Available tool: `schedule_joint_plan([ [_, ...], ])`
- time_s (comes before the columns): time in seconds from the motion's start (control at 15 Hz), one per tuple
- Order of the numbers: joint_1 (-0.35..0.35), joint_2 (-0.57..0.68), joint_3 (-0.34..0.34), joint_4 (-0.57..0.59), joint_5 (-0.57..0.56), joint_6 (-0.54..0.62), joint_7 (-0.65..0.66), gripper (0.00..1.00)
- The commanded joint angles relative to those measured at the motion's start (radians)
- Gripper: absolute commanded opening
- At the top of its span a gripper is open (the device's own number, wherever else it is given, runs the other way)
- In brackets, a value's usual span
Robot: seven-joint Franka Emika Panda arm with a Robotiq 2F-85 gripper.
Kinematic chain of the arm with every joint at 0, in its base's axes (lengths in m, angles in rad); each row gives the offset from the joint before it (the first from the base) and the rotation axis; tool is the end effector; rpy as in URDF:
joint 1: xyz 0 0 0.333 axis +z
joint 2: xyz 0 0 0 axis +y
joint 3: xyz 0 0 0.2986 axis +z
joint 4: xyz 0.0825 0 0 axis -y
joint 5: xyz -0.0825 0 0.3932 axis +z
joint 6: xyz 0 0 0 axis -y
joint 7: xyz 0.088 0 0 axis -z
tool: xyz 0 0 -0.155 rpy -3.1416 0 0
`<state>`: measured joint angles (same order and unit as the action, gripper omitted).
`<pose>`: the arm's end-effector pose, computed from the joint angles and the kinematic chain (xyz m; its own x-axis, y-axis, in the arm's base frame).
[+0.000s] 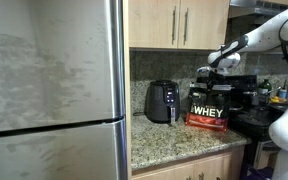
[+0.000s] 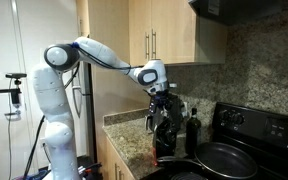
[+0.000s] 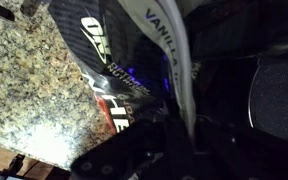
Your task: Move the black plastic to the left then move it to the right
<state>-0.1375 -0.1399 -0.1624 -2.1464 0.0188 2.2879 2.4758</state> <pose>0.5341 -0.1652 0.4236 -0.9043 -0.3523 -0.2411 -0.3271 0.9347 -0.1390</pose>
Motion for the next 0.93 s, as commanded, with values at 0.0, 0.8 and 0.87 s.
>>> schedule_joint_plan([
  [0.0, -0.034, -0.127, 0.044, -0.078, -0.126, -0.011, 0.096, 0.39],
  [0.8, -0.107, -0.474, 0.233, -0.153, -0.198, 0.012, 0.12, 0.99],
  [0.87, -0.102, -0.491, 0.235, -0.168, -0.196, 0.014, 0.118, 1.0],
])
